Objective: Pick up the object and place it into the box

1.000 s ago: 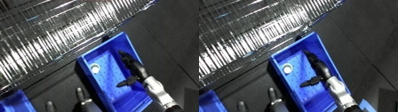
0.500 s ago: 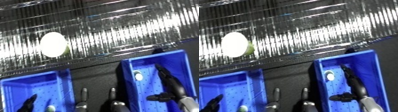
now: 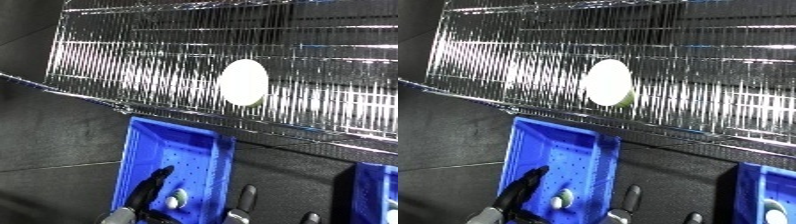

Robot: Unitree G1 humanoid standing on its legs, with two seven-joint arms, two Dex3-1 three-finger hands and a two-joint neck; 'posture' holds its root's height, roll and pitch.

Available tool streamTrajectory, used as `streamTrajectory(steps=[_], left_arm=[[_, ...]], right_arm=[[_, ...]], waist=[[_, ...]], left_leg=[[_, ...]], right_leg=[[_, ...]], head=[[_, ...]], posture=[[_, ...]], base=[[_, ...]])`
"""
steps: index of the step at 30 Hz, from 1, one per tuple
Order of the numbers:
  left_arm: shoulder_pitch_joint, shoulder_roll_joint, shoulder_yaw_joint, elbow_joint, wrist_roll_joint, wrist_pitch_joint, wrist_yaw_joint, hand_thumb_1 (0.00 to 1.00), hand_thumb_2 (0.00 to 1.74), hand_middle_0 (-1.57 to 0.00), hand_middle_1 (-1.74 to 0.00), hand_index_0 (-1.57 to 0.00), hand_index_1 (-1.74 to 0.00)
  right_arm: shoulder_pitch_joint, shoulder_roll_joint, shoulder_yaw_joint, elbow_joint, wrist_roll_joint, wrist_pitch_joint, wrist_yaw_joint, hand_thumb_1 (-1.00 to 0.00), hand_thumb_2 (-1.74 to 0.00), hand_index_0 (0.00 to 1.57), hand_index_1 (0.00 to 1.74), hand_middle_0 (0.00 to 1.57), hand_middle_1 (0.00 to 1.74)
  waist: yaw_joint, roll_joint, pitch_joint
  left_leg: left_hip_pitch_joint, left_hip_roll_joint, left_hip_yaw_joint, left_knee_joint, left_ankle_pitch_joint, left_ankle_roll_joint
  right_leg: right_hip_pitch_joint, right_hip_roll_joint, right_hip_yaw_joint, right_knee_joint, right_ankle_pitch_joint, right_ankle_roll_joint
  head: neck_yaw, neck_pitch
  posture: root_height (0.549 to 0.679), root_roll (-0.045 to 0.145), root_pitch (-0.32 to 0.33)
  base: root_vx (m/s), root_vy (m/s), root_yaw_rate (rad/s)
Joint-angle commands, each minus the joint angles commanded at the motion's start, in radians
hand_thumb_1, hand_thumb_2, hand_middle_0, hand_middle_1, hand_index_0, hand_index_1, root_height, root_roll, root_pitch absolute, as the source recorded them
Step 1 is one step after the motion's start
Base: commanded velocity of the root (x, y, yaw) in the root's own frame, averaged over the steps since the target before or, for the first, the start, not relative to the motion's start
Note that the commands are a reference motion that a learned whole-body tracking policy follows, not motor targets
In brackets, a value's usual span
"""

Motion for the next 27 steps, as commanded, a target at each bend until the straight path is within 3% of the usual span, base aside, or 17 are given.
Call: streamTrajectory(steps=[11, 21, 27], left_arm=[[-0.012, 0.048, -0.011, -0.279, -0.062, -0.143, -0.042, 0.0, 0.0, 0.0, 0.0, 0.0, 0.0], [-0.037, 0.195, -0.055, -0.76, -0.127, -0.187, -0.031, 0.0, 0.0, 0.0, 0.0, 0.0, 0.0], [-0.051, 0.238, -0.026, -0.957, -0.137, -0.201, 0.0, 0.0, 0.0, 0.0, 0.0, 0.0, 0.0]], right_arm=[[0.008, 0.026, 0.012, 0.068, 0.024, -0.031, 0.004, 0.0, 0.0, 0.0, 0.0, 0.0, 0.0], [0.038, 0.006, -0.02, 0.128, 0.108, -0.04, 0.041, 0.0, 0.0, 0.0, 0.0, 0.0, 0.0], [0.048, 0.007, -0.038, 0.151, 0.152, -0.04, 0.058, 0.0, 0.0, 0.0, 0.0, 0.0, 0.0]], waist=[[0.051, -0.019, 0.02], [0.091, -0.01, 0.031], [0.109, -0.015, 0.032]], left_leg=[[-0.016, -0.002, -0.02, -0.017, 0.001, -0.001], [-0.027, -0.019, -0.041, -0.032, 0.0, -0.0033], [-0.033, -0.03, -0.05, -0.032, -0.001, -0.005]], right_leg=[[-0.015, -0.0146, -0.027, 0.015, 0.004, 0.0128], [-0.018, -0.0344, -0.053, 0.009, 0.016, 0.0211], [-0.018, -0.0404, -0.065, 0.004, 0.023, 0.0232]], head=[[0.098, -0.004], [0.25, -0.029], [0.329, -0.037]], posture=[[0.646, 0.032, 0.029], [0.648, 0.032, 0.036], [0.649, 0.033, 0.04]], base=[[-0.003, -0.017, 0.124], [-0.002, -0.022, 0.146], [0.008, -0.038, 0.099]])
